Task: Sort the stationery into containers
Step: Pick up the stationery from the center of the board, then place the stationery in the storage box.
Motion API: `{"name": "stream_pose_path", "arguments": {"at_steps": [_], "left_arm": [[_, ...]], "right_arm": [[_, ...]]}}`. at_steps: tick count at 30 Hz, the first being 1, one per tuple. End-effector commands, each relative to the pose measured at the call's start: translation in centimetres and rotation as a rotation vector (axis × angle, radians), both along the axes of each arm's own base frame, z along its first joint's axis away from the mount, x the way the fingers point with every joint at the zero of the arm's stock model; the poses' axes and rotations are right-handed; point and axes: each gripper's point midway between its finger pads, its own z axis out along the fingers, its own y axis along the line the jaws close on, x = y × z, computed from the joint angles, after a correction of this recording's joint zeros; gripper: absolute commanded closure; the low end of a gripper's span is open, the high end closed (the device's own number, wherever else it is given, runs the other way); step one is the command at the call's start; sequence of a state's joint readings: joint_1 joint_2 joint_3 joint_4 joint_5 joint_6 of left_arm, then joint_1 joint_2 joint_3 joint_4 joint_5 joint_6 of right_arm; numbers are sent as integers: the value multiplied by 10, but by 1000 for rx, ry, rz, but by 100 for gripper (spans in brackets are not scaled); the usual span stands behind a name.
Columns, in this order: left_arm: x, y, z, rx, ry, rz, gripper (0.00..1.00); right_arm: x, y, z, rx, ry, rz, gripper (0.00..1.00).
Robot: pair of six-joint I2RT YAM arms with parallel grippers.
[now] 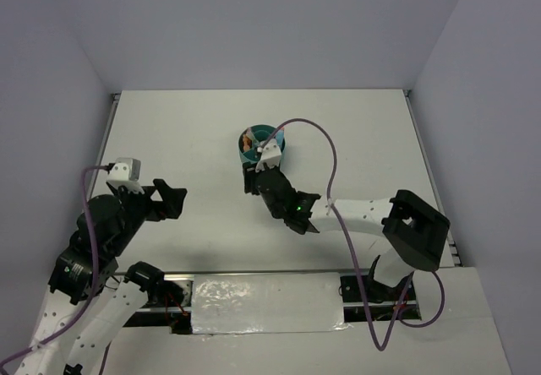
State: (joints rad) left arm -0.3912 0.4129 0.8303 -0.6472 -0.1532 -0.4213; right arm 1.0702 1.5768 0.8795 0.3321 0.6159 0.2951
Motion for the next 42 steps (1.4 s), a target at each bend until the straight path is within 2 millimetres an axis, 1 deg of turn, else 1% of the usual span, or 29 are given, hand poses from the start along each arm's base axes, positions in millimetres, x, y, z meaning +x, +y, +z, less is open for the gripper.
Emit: {"name": "stream_pose_path", "arguments": {"at_steps": [1,2,3,5,6,7,8,12,13,14,17,18,20,23,27,32,33,35,38,41,42], "left_arm": [[-1,2,23,-40,-112,7,1],[-3,3,25,-45,-123,7,1],[-4,3,25,-47,-131,5,1],[-8,3,30,-59,-160,-7,1],[-10,3,31,-61,-167,-9,1],[-12,3,33,-65,-180,-15,1],[-13,2,35,-68,-190,-25,1],[-16,0,37,-72,-205,-42,1],[-16,-1,37,-74,-208,-47,1],[-16,-2,37,-72,-208,-52,1],[-17,-3,38,-73,-214,-62,1],[-18,-3,38,-75,-217,-66,1],[-20,-3,40,-77,-226,-70,1],[-21,-4,41,-79,-235,-78,1],[-23,-3,43,-83,-246,-79,1],[-25,-5,44,-83,-254,-90,1],[-25,-5,45,-85,-259,-92,1],[-26,-4,46,-85,-265,-94,1],[-28,-4,48,-89,-273,-95,1],[-28,-5,48,-88,-277,-101,1],[-28,-5,47,-87,-274,-103,1]], "right_arm": [[32,-24,32,67,-172,-141,60],[35,-26,32,61,-185,-154,59],[39,-25,41,96,-218,-163,59],[45,-29,42,73,-269,-180,59],[47,-27,50,104,-297,-189,59],[52,-31,51,100,-310,-202,59],[55,-28,50,104,-313,-200,59],[72,-26,48,103,-315,-224,58],[77,-24,51,104,-314,-228,57],[79,-22,45,93,-306,-220,56],[87,-22,41,94,-305,-226,54],[88,-20,34,81,-293,-227,54],[92,-20,31,86,-287,-232,51],[94,-17,28,89,-282,-227,50],[91,-15,21,116,-261,-226,49],[93,-13,5,94,-222,-236,45],[94,-14,3,93,-222,-239,44],[94,-12,0,94,-210,-238,40],[94,-11,0,92,-204,-240,39],[92,-12,0,101,-201,-245,30],[91,-14,0,102,-199,-248,20]]}}
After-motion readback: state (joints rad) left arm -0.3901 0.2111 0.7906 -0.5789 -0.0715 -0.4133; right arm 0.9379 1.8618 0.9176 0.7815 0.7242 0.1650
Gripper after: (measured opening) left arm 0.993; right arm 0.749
